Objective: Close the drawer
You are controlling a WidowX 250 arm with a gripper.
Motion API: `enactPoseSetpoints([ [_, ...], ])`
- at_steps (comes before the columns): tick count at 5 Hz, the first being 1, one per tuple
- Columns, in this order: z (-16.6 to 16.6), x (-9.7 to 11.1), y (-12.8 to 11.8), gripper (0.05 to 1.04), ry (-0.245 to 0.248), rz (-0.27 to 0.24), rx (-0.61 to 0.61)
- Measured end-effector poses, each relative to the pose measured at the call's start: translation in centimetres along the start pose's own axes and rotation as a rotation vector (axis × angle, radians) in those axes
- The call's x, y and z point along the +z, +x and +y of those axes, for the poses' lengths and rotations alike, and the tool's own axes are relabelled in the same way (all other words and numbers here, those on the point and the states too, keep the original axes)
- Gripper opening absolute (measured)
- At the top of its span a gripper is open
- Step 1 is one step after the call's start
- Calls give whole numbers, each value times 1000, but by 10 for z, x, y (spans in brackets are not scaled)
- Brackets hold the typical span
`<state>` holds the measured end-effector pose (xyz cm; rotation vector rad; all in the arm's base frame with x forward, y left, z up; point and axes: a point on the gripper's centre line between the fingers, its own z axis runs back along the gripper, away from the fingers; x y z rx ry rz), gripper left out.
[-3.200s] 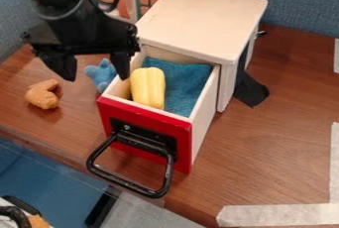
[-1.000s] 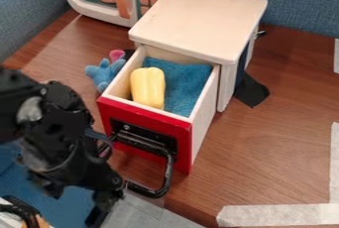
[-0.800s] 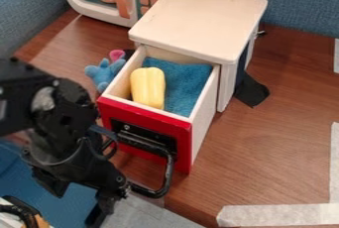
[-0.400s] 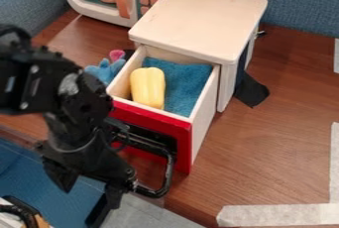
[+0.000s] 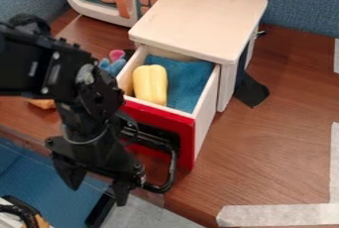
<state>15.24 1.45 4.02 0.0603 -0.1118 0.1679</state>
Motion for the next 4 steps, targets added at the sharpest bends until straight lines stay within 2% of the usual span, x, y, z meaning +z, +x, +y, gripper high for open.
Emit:
enactPoseSetpoints([
  [2, -1, 3, 15, 1001, -7, -21, 19],
  [4, 0, -5, 26, 1001, 5, -18, 26],
])
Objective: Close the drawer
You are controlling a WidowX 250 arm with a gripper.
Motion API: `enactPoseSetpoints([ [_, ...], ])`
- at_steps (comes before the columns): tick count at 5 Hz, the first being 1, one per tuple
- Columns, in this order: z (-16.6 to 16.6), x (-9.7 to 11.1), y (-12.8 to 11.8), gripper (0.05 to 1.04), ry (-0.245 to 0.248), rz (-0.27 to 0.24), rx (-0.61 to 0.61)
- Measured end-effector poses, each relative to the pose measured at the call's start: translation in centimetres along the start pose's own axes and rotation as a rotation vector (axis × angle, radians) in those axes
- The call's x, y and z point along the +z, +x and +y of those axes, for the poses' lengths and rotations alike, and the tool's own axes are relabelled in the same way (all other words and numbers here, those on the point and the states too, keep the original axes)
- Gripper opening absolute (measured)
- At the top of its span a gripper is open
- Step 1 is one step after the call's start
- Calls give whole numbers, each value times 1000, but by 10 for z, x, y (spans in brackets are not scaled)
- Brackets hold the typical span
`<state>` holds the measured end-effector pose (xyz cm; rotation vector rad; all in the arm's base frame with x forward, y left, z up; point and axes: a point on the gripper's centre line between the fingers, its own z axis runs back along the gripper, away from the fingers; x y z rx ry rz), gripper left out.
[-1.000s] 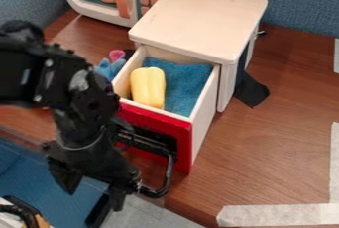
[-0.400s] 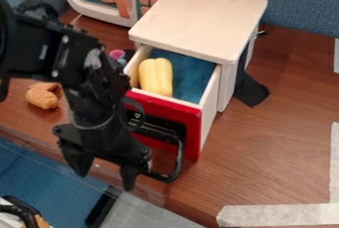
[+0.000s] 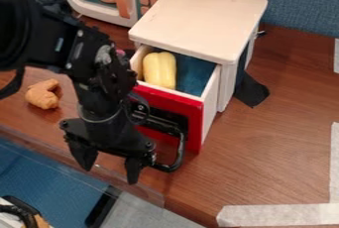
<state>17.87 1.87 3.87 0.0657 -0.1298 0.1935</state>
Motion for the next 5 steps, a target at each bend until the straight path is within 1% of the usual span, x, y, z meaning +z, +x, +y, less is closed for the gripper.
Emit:
enactPoseSetpoints([
  [1, -1, -2, 6, 1001, 1, 1, -2],
  [4, 1, 2, 38, 1001, -10, -48, 66],
  [5, 1, -1, 43, 1001, -8, -47, 73],
])
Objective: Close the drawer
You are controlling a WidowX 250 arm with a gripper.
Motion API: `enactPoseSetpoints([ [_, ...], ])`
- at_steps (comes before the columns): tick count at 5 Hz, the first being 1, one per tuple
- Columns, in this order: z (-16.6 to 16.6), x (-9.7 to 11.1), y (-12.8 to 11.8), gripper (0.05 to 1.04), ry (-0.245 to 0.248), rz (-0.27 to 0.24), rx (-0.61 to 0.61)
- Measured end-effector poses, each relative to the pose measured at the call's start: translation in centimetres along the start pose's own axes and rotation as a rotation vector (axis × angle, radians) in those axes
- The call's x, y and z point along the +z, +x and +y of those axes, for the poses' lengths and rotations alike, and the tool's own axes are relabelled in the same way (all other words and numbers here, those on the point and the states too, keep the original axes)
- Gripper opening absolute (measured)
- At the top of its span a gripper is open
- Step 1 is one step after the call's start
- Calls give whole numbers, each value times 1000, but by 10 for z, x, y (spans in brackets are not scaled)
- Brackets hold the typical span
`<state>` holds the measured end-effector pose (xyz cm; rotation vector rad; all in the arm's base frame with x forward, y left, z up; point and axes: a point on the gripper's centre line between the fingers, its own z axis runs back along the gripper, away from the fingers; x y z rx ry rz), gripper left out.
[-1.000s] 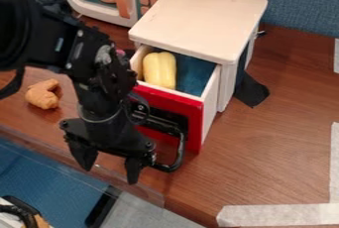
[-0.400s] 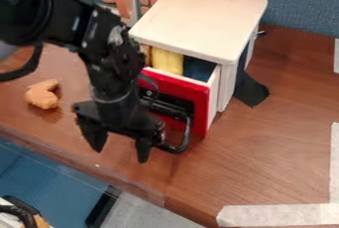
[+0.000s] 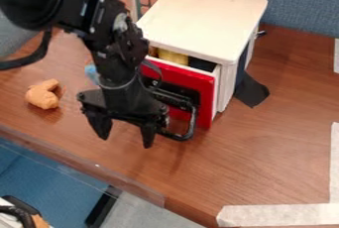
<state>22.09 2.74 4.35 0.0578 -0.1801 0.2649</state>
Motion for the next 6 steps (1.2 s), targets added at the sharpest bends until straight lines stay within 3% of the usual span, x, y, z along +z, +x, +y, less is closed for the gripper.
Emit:
enactPoseSetpoints([
  [3, -3, -7, 27, 1001, 5, -37, 25],
  [5, -3, -6, 31, 1001, -7, -56, 28],
  [6, 1, 5, 24, 1001, -24, -74, 32],
])
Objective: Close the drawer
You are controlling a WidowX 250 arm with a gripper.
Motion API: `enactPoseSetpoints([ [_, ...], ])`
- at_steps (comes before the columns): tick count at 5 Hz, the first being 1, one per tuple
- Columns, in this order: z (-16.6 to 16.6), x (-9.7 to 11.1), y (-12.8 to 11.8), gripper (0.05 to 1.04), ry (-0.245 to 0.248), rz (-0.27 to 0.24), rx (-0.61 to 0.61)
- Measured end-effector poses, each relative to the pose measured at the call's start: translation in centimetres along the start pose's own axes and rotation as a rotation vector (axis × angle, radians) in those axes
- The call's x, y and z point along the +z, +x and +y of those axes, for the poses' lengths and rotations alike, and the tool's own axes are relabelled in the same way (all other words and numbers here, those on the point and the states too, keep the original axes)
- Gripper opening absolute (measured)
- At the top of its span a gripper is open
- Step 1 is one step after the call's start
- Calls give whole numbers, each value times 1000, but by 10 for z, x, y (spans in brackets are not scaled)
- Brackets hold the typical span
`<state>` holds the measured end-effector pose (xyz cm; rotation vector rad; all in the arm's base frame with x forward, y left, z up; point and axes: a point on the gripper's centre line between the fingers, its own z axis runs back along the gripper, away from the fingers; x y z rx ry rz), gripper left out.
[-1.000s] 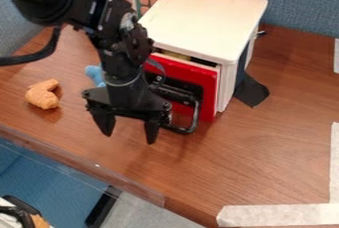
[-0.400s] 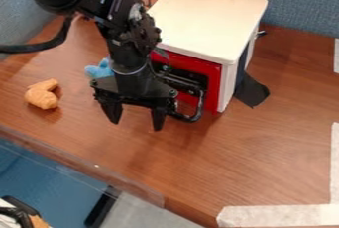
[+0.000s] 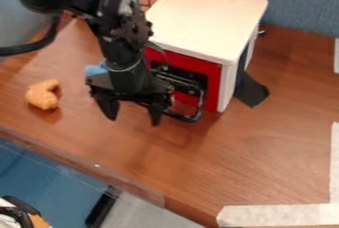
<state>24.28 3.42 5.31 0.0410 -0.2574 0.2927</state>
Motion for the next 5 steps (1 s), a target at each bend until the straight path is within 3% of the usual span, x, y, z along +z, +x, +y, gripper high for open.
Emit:
enactPoseSetpoints([
  [3, 21, 48, -38, 1001, -78, -30, -39],
  [4, 23, 67, -48, 1001, -67, -52, -69],
  [5, 21, 85, -57, 1001, -41, -12, -113],
])
